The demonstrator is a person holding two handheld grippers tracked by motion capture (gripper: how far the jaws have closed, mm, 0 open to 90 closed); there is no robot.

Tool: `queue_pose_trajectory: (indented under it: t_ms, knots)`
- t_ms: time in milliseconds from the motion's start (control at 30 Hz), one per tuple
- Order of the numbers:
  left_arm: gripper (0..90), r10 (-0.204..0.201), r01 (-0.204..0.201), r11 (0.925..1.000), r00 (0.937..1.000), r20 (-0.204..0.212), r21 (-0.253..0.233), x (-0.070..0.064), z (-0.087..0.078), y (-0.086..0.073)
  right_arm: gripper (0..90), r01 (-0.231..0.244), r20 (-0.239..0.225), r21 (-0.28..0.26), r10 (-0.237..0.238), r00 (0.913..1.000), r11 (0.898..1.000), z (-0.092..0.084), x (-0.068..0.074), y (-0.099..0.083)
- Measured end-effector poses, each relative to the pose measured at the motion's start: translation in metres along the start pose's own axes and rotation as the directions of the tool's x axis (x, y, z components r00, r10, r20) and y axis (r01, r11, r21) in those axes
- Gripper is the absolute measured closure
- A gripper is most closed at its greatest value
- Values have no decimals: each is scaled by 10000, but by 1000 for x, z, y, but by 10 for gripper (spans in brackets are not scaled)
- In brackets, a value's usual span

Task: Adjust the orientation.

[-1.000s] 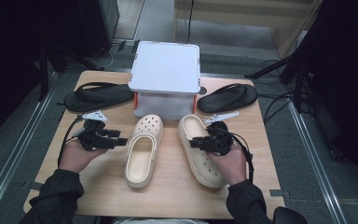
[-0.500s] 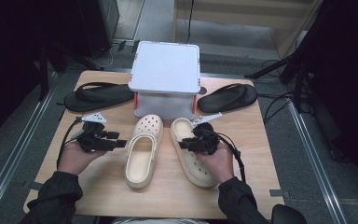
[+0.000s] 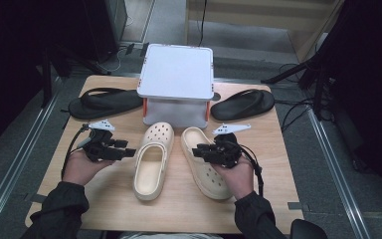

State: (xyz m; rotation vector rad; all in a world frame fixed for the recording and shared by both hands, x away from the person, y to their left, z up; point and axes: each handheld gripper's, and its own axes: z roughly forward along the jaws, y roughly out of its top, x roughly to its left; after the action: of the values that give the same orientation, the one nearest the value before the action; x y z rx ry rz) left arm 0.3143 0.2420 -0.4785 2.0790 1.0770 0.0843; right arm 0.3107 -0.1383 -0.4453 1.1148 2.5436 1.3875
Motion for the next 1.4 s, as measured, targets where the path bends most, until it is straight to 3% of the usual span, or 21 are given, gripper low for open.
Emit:
queue_pose_trajectory:
  t_ms: [100, 200, 300, 467, 533, 733, 833, 1000, 1100, 1400]
  knots:
    - [439, -16, 16, 10000, 10000, 7, -16, 0, 1, 1, 887, 419, 172, -42, -418, 9990, 9991, -8, 12, -5]
    - [439, -24, 24, 10000, 10000, 50, -35, 1, 0, 2, 900, 437, 130, 57, -437, 9990, 9990, -7, 20, -15]
    - [433, -103, 104, 9999, 9999, 119, -107, 2, 0, 4, 900, 567, 438, 323, -581, 9973, 9979, -3, 29, -29]
    - [431, -36, 37, 9999, 9999, 110, -118, 5, 3, 8, 900, 406, 770, 634, -455, 9960, 9972, -1, 29, -47]
    - [430, 25, -23, 9998, 9999, 117, -206, 5, 4, 10, 900, 33, 863, 680, -92, 9962, 9977, 0, 27, -58]
    - [427, 157, -155, 9998, 9998, 153, -116, 6, 10, 17, 900, 197, 1028, 890, -288, 9943, 9958, 6, 32, -66]
    - [426, 248, -247, 9997, 9995, 178, -60, 7, 12, 21, 900, -13, 1105, 1103, -110, 9938, 9939, 8, 31, -73]
    - [425, 39, -33, 9998, 9995, 322, -188, 10, 16, 23, 900, -187, 1115, 1239, 48, 9937, 9921, 11, 29, -77]
    - [426, 85, -79, 9999, 9992, 381, -149, 9, 18, 23, 900, -44, 1265, 1315, -124, 9919, 9913, 13, 31, -78]
    - [423, 209, -209, 9998, 9997, 133, -5, 8, 17, 23, 900, -60, 1167, 1334, -97, 9931, 9910, 12, 28, -79]
